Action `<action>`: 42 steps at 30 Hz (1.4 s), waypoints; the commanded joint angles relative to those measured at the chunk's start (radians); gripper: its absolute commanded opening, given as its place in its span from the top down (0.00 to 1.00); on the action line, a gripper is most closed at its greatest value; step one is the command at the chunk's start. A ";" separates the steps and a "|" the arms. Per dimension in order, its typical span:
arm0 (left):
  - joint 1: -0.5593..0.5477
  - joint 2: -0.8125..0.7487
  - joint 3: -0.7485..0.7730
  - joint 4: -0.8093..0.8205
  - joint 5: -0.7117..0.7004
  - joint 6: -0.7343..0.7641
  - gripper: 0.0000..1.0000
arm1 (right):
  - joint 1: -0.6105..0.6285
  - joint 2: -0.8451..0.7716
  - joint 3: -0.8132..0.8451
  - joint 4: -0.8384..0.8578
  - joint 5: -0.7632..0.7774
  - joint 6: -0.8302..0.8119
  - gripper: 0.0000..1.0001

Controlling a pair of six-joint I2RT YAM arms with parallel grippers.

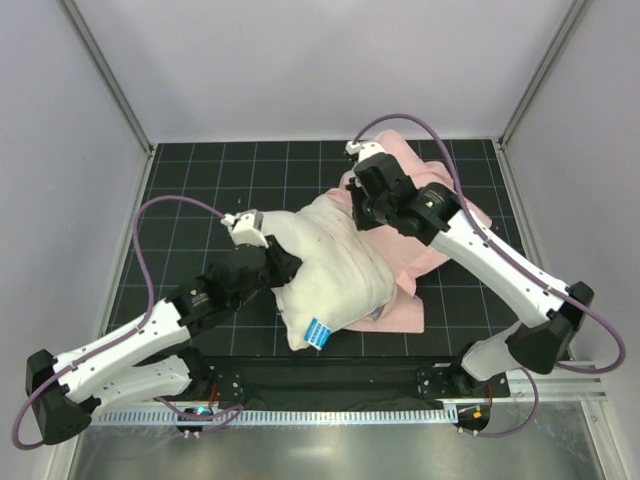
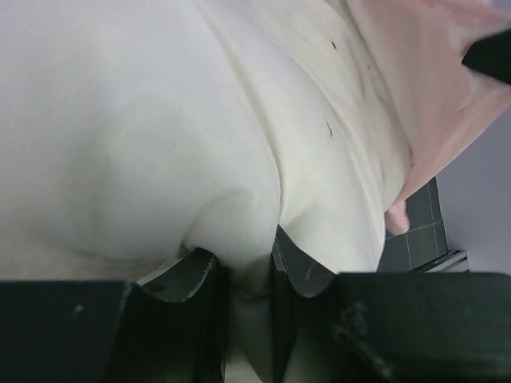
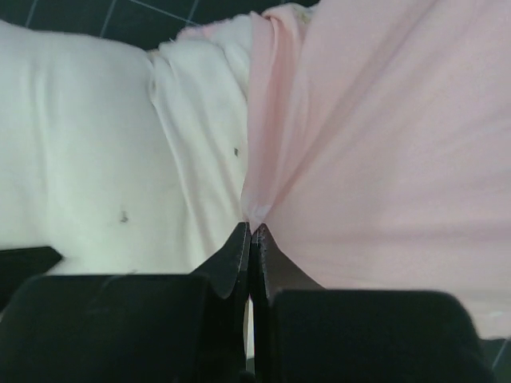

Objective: Put the pillow into the pillowcase

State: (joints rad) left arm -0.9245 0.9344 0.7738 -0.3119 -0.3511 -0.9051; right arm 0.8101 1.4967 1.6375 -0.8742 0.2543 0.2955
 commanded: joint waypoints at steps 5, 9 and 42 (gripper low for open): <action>-0.005 -0.117 -0.048 0.002 -0.098 0.038 0.80 | -0.035 -0.139 -0.209 0.119 -0.093 0.053 0.96; -0.007 -0.131 0.034 -0.188 -0.166 0.092 0.39 | -0.054 -0.159 -0.203 0.121 -0.081 0.053 0.96; 0.075 0.815 0.257 0.875 0.303 -0.251 0.99 | -0.071 -0.156 -0.048 0.145 -0.200 0.100 0.96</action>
State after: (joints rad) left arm -0.8551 1.6417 1.0210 0.2836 -0.0868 -1.0477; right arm 0.7361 1.3548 1.5379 -0.8433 0.1707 0.3687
